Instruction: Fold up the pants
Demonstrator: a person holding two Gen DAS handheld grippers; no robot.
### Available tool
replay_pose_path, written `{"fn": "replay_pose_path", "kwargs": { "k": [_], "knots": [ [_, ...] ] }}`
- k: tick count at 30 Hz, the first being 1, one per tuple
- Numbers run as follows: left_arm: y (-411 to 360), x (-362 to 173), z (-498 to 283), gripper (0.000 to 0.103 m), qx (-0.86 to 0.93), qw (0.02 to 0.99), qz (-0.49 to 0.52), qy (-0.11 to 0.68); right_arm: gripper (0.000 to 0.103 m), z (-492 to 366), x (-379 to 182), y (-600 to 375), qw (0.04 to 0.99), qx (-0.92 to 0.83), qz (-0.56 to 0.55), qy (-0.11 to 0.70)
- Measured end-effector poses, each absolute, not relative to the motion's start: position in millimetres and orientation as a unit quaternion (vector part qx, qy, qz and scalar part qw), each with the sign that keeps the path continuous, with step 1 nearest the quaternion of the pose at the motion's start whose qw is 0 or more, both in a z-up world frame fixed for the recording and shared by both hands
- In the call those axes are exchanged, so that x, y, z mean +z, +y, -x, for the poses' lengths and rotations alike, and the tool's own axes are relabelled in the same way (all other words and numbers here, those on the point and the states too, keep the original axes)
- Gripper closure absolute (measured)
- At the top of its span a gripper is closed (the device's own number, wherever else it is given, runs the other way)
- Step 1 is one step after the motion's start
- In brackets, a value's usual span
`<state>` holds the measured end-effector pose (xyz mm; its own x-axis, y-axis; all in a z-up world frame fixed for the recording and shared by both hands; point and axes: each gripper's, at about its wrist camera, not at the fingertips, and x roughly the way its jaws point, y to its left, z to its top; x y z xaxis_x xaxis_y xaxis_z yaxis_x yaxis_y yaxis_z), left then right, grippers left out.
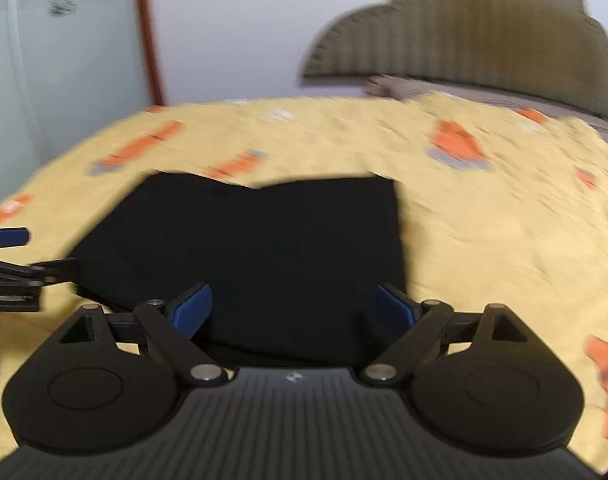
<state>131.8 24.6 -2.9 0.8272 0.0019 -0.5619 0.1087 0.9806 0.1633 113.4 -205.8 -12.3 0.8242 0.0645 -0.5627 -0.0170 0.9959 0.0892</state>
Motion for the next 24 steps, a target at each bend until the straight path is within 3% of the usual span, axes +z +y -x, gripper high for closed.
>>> {"fn": "replay_pose_path", "kwargs": {
  "k": [8,12,19,24],
  "knots": [
    [63.7,2.7,-143.8,0.005,0.034,0.951,-0.051,0.303,0.014,-173.4,-16.9,-119.9,0.951,0.092,0.018,0.295],
    [69.4,4.9,-143.9,0.005,0.016,0.952,-0.031,0.303,0.013,-189.0,-35.3,-94.3,0.935,0.115,0.056,0.331],
    [29.3,1.1,-157.1,0.005,-0.034,0.953,-0.051,0.297,0.013,-208.4,7.9,-122.4,0.953,0.087,0.019,0.290],
    [17.9,-22.0,-163.7,0.005,-0.031,0.946,-0.068,0.317,0.014,-264.0,5.5,-107.1,0.942,0.083,0.080,0.314]
  ]
}}
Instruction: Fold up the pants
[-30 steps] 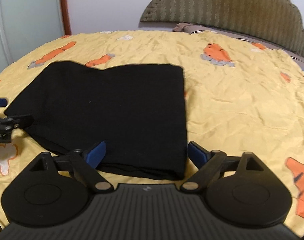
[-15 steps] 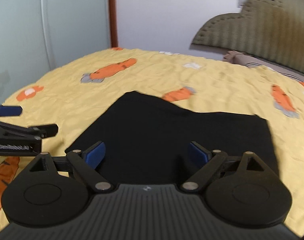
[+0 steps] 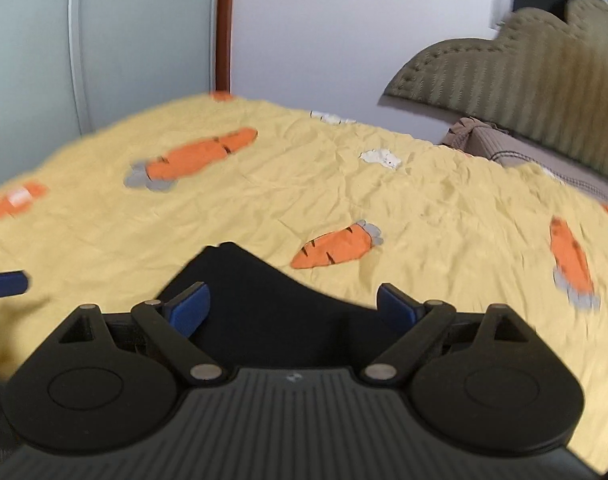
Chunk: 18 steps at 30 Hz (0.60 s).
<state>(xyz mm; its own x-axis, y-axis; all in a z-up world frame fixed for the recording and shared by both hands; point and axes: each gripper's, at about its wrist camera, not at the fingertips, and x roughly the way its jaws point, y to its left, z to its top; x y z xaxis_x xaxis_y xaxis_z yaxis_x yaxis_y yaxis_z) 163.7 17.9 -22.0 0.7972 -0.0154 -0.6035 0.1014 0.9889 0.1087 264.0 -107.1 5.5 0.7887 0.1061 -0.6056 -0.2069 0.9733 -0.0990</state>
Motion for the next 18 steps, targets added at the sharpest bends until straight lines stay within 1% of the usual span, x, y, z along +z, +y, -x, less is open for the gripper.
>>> {"fn": "replay_pose_path", "kwargs": {
  "k": [4,5,6,7,9,12,16,18],
  "knots": [
    [24.0,-24.5,-167.5,0.005,-0.030,0.944,-0.054,0.323,0.012,-299.5,-15.5,-81.7,0.929,0.092,0.125,0.335],
    [25.7,-24.4,-168.6,0.005,-0.033,0.943,-0.049,0.327,0.010,-308.0,-23.5,-75.2,0.926,0.085,0.139,0.342],
    [26.7,-24.2,-169.3,0.005,-0.035,0.943,-0.046,0.328,0.002,-312.8,-28.3,-70.2,0.925,0.079,0.148,0.342],
    [27.1,-24.5,-169.4,0.005,-0.036,0.943,-0.044,0.328,0.002,-313.3,-28.2,-68.2,0.927,0.073,0.150,0.335],
    [26.0,-25.9,-168.5,0.005,-0.036,0.943,-0.045,0.327,0.006,-306.8,-20.0,-69.5,0.934,0.073,0.144,0.320],
    [24.1,-25.2,-167.3,0.005,-0.032,0.944,-0.049,0.326,0.006,-291.6,-4.8,-71.7,0.944,0.077,0.125,0.296],
    [23.6,-23.2,-168.5,0.005,-0.030,0.942,-0.052,0.331,0.003,-297.7,-29.8,-61.6,0.924,0.073,0.176,0.331],
    [22.7,-22.8,-168.4,0.005,-0.029,0.942,-0.057,0.331,0.004,-293.2,-24.8,-71.5,0.933,0.065,0.134,0.329]
  ]
}}
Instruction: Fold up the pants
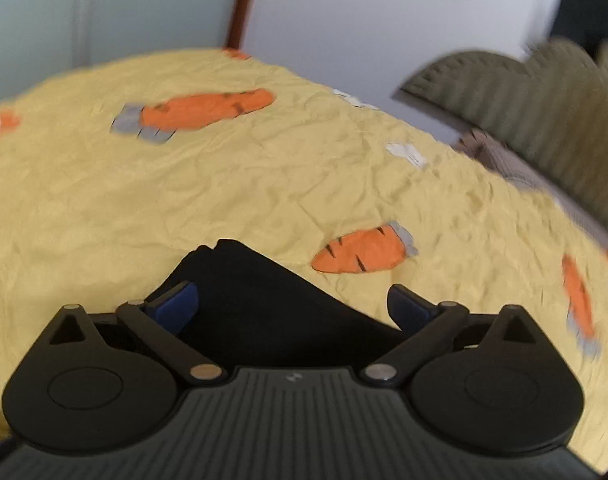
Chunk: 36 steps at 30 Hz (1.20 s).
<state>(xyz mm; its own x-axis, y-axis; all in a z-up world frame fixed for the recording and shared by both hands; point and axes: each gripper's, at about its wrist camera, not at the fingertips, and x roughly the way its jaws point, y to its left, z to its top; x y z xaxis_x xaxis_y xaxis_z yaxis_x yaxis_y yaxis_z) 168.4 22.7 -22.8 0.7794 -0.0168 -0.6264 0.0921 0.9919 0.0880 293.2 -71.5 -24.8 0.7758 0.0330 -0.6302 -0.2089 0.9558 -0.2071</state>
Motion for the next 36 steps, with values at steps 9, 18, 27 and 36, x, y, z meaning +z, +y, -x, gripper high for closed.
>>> {"fn": "replay_pose_path", "kwargs": {
  "k": [9,18,27,36],
  "knots": [
    [14.6,-17.8,-166.5,0.005,-0.014,0.940,-0.074,0.332,0.000,-192.1,6.2,-146.1,0.958,0.006,0.085,0.273],
    [-6.9,18.3,-154.4,0.005,-0.091,0.954,-0.025,0.285,0.000,-126.4,-30.8,-227.1,0.946,-0.068,0.034,0.314],
    [-16.4,-25.5,-167.0,0.004,-0.099,0.929,-0.026,0.356,0.000,-106.4,-31.0,-236.4,0.953,-0.070,0.027,0.295],
    [-6.2,5.3,-124.4,0.005,-0.065,0.947,-0.040,0.313,0.000,-79.9,-29.6,-221.0,0.956,-0.075,0.014,0.284]
  ]
}}
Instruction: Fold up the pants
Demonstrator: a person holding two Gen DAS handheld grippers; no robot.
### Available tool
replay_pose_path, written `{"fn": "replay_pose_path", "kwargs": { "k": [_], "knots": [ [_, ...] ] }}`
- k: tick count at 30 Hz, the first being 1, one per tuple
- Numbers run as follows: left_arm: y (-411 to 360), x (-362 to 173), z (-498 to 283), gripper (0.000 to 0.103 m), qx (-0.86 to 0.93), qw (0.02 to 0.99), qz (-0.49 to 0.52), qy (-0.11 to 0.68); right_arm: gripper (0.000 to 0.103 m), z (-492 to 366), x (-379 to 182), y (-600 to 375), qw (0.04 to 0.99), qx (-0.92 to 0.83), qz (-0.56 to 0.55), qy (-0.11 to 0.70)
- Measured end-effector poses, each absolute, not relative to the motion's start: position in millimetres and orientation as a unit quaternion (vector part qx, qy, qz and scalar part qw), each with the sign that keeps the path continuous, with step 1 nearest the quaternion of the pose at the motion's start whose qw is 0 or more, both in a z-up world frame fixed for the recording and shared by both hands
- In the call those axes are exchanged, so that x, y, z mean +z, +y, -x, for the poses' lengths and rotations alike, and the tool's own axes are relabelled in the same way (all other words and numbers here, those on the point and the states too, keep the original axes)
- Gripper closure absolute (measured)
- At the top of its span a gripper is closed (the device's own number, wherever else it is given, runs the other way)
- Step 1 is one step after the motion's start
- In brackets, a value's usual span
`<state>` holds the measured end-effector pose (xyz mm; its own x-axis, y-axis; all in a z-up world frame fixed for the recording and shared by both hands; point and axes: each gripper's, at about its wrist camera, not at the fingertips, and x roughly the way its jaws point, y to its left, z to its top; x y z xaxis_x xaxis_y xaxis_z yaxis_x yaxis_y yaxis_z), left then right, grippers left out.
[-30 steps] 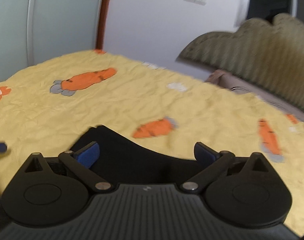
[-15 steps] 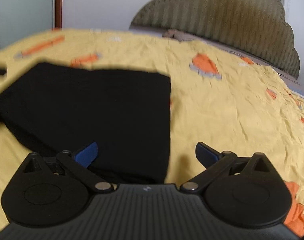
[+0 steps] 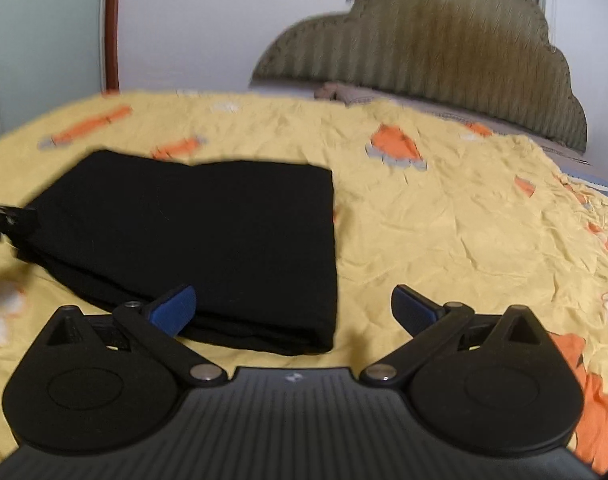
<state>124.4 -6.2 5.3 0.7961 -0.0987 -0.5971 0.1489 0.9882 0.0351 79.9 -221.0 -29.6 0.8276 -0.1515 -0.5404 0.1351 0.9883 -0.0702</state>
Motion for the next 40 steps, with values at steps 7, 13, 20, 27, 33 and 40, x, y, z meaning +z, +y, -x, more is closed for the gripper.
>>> {"fn": "replay_pose_path", "kwargs": {
  "k": [7,13,20,27,33,40],
  "knots": [
    [-8.6,3.6,-98.4,0.005,-0.052,0.944,0.000,0.326,0.000,-47.5,-26.2,-186.8,0.957,-0.063,0.031,0.281],
    [-17.8,0.1,-78.8,0.005,-0.048,0.944,-0.018,0.325,0.000,-21.1,-27.1,-175.5,0.955,-0.069,0.005,0.288],
    [-26.0,-1.6,-64.6,0.005,-0.056,0.941,-0.027,0.334,0.000,-11.1,-22.2,-170.1,0.955,-0.084,-0.011,0.285],
    [-29.2,-0.6,-56.4,0.005,-0.059,0.941,-0.040,0.332,0.000,-7.3,-20.6,-166.1,0.954,-0.082,-0.015,0.287],
    [-31.0,-1.3,-56.0,0.005,-0.061,0.941,-0.047,0.330,0.000,-6.8,-19.7,-163.8,0.955,-0.081,-0.007,0.286],
    [-35.9,-1.9,-54.0,0.005,-0.058,0.943,-0.071,0.319,0.000,-7.4,-21.5,-163.3,0.954,-0.081,-0.005,0.288]
  ]
}}
